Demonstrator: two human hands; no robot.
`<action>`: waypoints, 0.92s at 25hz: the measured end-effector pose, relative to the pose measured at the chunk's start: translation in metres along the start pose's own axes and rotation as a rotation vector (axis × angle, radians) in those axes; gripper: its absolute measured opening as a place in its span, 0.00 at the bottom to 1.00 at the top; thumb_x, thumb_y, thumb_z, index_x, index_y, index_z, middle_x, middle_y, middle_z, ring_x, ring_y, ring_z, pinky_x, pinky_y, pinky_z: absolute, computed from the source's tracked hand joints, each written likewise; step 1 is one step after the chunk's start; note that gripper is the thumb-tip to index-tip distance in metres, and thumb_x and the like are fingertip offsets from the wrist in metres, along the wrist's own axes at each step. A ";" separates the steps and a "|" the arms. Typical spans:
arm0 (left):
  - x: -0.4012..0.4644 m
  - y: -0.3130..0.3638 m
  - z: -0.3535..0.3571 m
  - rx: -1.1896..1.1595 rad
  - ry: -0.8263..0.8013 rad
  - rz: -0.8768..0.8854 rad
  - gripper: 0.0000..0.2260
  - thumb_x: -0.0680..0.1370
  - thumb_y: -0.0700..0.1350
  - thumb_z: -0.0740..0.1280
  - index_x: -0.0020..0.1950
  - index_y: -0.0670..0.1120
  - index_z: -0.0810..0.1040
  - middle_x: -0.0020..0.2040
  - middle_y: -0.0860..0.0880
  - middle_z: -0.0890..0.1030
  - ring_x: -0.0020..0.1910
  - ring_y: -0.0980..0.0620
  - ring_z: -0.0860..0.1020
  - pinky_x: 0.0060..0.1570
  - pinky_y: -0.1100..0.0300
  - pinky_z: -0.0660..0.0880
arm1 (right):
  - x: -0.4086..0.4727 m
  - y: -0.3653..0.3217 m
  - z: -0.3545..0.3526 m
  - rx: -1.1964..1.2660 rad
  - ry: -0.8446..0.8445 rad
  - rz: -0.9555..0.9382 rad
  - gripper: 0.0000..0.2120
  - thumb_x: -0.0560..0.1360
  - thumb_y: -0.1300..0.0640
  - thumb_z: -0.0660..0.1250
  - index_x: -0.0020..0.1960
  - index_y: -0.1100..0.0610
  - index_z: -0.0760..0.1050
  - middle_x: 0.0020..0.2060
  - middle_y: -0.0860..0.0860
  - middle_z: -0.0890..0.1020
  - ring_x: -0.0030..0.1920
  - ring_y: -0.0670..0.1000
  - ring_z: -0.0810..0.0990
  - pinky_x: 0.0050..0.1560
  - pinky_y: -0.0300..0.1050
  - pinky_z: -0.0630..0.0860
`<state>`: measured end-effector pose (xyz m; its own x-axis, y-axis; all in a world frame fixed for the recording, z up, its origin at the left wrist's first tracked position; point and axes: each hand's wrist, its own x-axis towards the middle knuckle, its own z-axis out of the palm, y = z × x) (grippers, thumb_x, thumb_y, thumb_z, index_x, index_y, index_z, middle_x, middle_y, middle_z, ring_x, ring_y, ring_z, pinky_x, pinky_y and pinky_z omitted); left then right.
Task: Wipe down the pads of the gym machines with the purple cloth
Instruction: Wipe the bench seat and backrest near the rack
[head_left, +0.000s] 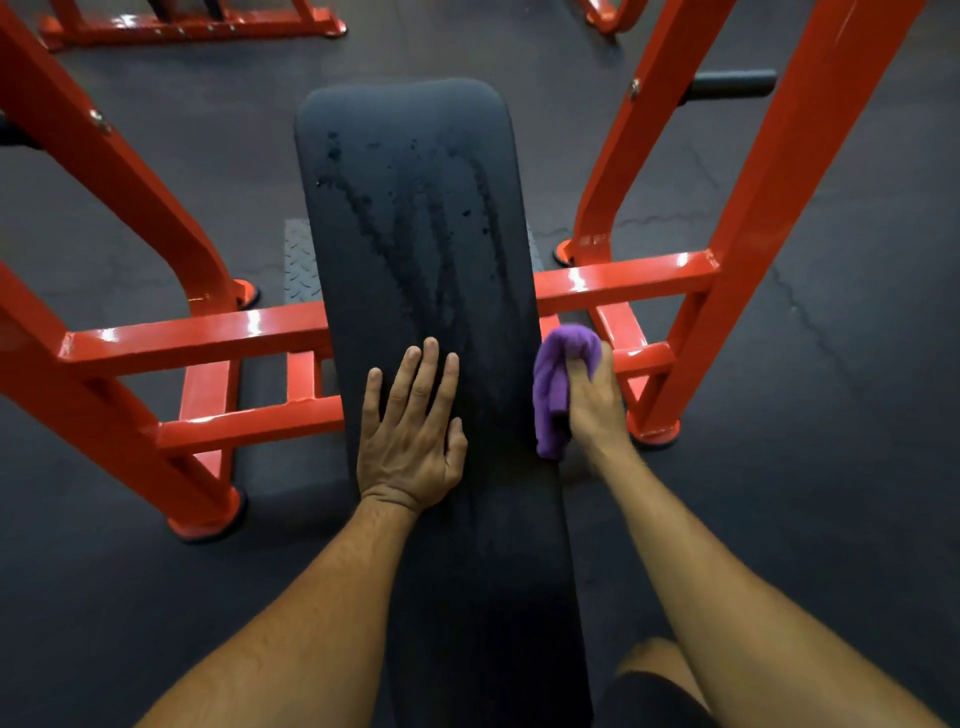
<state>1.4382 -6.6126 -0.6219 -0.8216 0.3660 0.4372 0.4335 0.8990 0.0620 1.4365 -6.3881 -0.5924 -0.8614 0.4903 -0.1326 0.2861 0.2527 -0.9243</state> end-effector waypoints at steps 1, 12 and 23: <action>-0.001 0.000 0.000 0.005 0.000 0.002 0.33 0.79 0.52 0.57 0.84 0.46 0.58 0.85 0.45 0.55 0.84 0.47 0.53 0.80 0.38 0.54 | -0.016 -0.001 -0.013 -0.037 0.044 -0.076 0.14 0.83 0.40 0.59 0.58 0.50 0.69 0.52 0.52 0.80 0.56 0.57 0.80 0.50 0.44 0.71; -0.003 0.003 -0.001 -0.020 0.072 -0.021 0.31 0.79 0.49 0.58 0.83 0.44 0.61 0.84 0.46 0.57 0.83 0.48 0.56 0.80 0.40 0.55 | -0.053 0.035 0.013 -0.589 -0.118 -0.756 0.34 0.73 0.50 0.66 0.78 0.49 0.62 0.81 0.59 0.54 0.81 0.63 0.47 0.74 0.74 0.54; 0.000 0.000 0.001 0.011 0.035 -0.021 0.33 0.78 0.49 0.59 0.83 0.44 0.60 0.84 0.46 0.57 0.83 0.48 0.56 0.80 0.40 0.53 | 0.094 -0.106 0.053 -0.575 -0.005 -0.946 0.27 0.77 0.55 0.60 0.76 0.60 0.69 0.75 0.58 0.70 0.78 0.63 0.61 0.78 0.63 0.58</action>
<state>1.4380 -6.6122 -0.6226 -0.8170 0.3387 0.4668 0.4119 0.9092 0.0613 1.3033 -6.4129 -0.5263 -0.8365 -0.1087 0.5370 -0.3377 0.8741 -0.3492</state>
